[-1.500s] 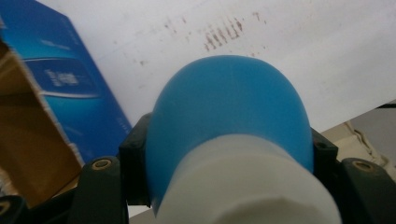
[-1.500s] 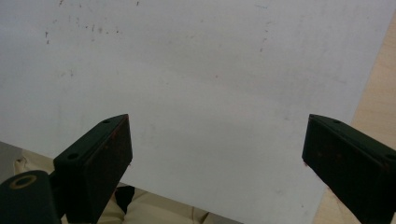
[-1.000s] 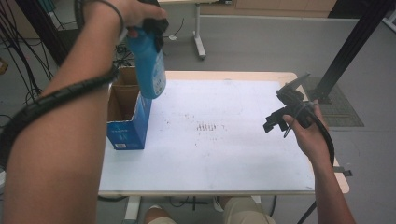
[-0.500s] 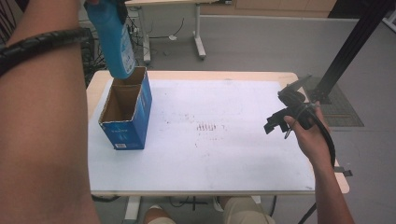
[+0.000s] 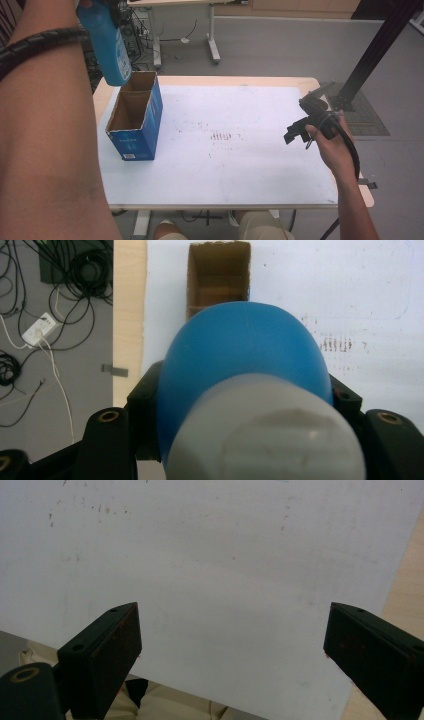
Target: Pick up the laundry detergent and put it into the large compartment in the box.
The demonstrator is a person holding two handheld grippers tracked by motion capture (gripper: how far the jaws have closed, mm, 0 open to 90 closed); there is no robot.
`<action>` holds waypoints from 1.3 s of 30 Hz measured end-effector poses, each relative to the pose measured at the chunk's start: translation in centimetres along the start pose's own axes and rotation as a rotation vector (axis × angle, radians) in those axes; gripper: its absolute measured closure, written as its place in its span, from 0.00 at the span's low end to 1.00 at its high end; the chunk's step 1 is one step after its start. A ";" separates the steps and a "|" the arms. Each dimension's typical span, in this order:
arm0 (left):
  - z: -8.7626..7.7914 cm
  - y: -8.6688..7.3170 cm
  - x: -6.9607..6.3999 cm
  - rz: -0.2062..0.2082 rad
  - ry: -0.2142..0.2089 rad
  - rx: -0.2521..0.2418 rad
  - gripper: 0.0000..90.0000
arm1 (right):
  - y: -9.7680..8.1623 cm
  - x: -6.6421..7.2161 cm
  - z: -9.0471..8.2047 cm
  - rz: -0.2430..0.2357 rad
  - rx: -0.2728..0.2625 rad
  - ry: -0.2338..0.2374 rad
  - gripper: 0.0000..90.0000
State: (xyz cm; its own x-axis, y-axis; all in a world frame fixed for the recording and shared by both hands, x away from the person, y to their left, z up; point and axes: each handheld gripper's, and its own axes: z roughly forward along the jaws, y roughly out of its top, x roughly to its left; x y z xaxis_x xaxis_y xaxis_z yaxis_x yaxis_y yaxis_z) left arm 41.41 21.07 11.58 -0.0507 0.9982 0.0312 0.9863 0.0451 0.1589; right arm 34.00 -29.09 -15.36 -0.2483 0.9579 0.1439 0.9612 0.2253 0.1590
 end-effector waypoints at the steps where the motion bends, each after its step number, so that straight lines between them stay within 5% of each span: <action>1: 0.3 0.1 0.1 -0.005 0.001 0.002 0.42 | 0.0 0.0 0.0 0.000 0.000 0.000 0.09; 28: 1.9 0.2 2.0 -0.032 0.006 0.007 0.42 | 0.2 0.4 -0.2 -0.003 0.000 -0.009 0.09; 39: 3.8 0.4 2.1 -0.028 0.012 0.021 0.42 | 0.4 0.6 -0.1 -0.011 0.003 -0.009 0.09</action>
State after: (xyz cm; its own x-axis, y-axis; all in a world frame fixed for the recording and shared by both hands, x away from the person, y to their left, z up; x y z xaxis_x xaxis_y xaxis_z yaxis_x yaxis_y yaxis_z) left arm 42.29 23.34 7.93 -0.0802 0.9960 0.0385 0.9875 0.0741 0.1388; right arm 34.25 -28.43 -15.10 -0.2578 0.9570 0.1329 0.9588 0.2364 0.1577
